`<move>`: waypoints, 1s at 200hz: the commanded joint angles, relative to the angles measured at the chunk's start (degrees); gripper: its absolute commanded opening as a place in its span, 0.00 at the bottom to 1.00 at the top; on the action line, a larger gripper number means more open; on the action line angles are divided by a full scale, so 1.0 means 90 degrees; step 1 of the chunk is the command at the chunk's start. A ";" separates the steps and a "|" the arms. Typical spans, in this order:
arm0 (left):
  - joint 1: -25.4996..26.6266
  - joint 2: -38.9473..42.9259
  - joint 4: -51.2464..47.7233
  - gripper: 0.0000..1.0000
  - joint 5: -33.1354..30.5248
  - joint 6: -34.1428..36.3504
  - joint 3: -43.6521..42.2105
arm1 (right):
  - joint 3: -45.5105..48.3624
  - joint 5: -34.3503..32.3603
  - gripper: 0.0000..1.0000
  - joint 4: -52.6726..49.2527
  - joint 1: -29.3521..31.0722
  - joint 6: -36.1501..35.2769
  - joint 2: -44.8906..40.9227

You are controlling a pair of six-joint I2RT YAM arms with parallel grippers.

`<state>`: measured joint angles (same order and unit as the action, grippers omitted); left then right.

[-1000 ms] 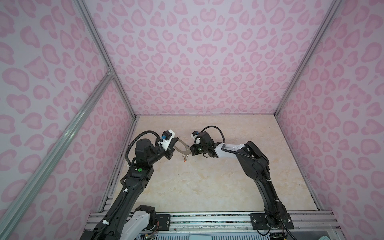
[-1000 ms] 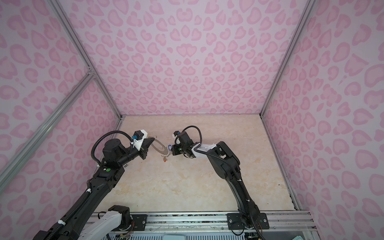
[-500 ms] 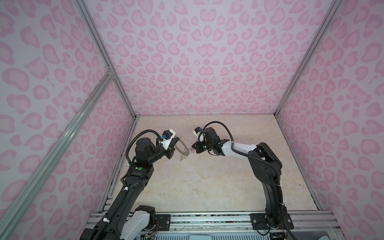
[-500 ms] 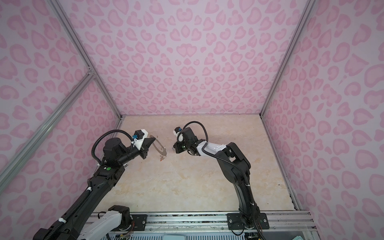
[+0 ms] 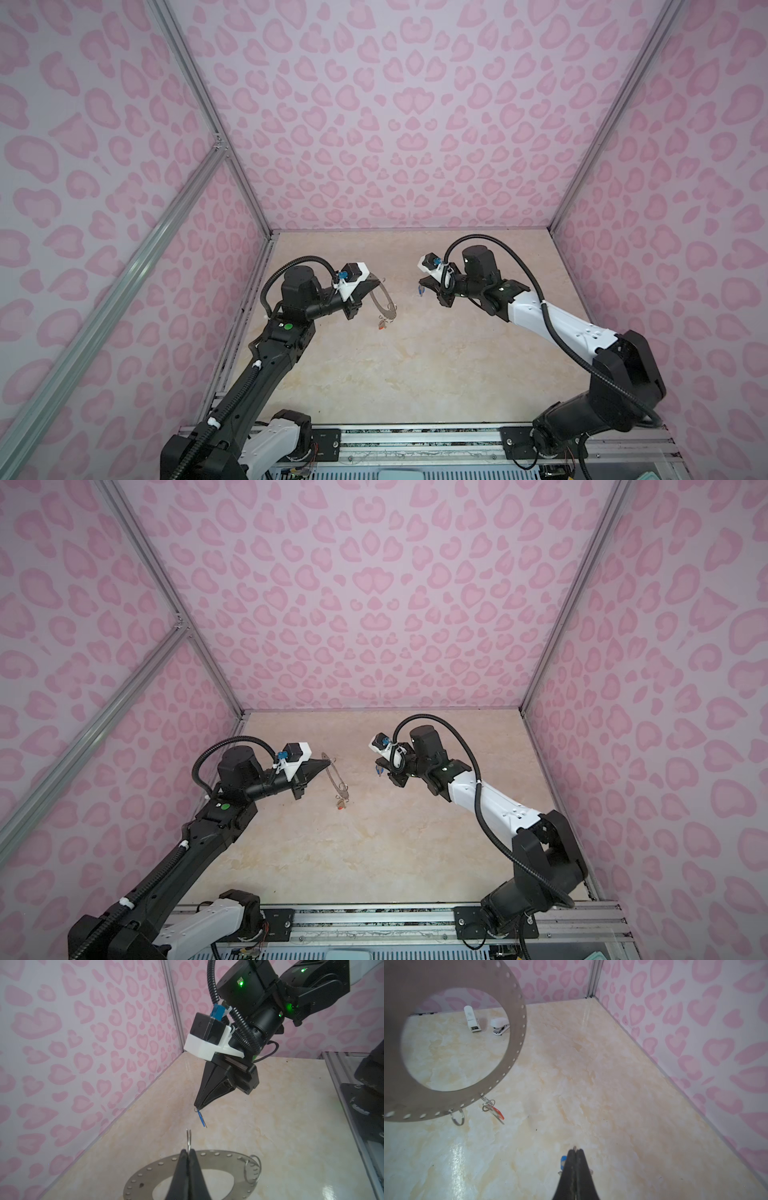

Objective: Put the keys on the keyring
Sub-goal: 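Lift the blue-tag key with the right gripper toward the plate's split ring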

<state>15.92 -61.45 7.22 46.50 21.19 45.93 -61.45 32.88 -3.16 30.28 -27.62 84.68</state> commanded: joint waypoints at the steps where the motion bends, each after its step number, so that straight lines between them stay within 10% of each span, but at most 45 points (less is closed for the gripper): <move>1: 0.0271 -0.0240 -0.0001 0.03 0.0522 0.0132 0.0228 | 0.0408 0.0566 0.00 0.0118 -0.0015 -0.1066 -0.0452; 200: 0.1949 -0.1316 -0.1190 0.03 0.0514 0.1033 0.1136 | 0.2470 0.0522 0.00 0.1325 0.0414 -0.1245 -0.3286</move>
<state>32.86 -72.86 -3.31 50.54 29.98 54.98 -39.64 38.85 6.44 33.30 -38.57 55.42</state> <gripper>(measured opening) 0.049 0.049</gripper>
